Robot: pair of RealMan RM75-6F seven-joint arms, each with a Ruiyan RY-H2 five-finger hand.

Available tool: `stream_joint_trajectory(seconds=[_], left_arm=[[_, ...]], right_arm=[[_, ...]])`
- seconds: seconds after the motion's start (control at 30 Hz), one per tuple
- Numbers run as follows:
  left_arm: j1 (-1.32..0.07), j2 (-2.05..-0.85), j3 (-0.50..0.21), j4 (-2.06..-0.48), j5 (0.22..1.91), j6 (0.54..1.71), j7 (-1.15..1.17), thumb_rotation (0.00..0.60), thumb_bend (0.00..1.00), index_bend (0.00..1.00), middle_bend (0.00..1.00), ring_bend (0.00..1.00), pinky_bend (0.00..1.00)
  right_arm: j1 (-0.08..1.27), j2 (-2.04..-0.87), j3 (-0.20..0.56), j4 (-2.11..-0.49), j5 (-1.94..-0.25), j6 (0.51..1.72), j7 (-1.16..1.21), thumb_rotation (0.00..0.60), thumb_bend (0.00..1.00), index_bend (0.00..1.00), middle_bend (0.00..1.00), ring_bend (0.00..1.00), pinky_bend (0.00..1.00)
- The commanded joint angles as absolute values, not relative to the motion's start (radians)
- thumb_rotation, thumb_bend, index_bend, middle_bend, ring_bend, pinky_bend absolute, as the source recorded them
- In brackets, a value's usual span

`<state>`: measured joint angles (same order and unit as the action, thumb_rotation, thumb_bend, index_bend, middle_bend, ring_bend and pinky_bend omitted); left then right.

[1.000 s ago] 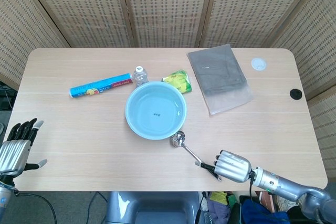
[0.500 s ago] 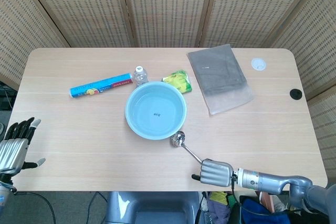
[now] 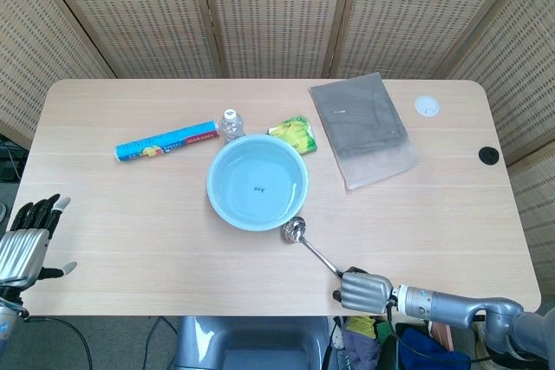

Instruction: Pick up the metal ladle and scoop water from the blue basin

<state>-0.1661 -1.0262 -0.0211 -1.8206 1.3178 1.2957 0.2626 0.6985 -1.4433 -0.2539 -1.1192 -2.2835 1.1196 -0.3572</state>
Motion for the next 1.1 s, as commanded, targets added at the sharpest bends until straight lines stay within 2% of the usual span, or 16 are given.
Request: stream_joint_trajectory(seconds=[0.03,0.73,1.1], left_arm=[[-0.168,-1.029,-0.023,-1.819,1.314,1.296,0.265,0.6,0.0,0.0,0.0,0.0,0.0],[-0.173,-1.034,-0.021,-1.82,1.304,1.297,0.277,0.6,0.0,0.0,0.0,0.0,0.0],[-0.176,-1.037,-0.02,-1.819,1.298,1.295,0.282,0.6,0.0,0.0,0.0,0.0,0.0]], right_arm=[[0.695,-1.453,-0.26,-1.114,-2.274,1.12,-0.366,0.6,0.74,0.4,0.91,0.89,1.0],[0.66,-1.487,-0.304,-0.998,-2.212,1.139,-0.375,0.6,0.74,0.42,0.91,0.89,1.0],[0.667,-1.496,-0.257,-0.933,-2.12,1.112,-0.375,0.6,0.75,0.42,0.91,0.89,1.0]])
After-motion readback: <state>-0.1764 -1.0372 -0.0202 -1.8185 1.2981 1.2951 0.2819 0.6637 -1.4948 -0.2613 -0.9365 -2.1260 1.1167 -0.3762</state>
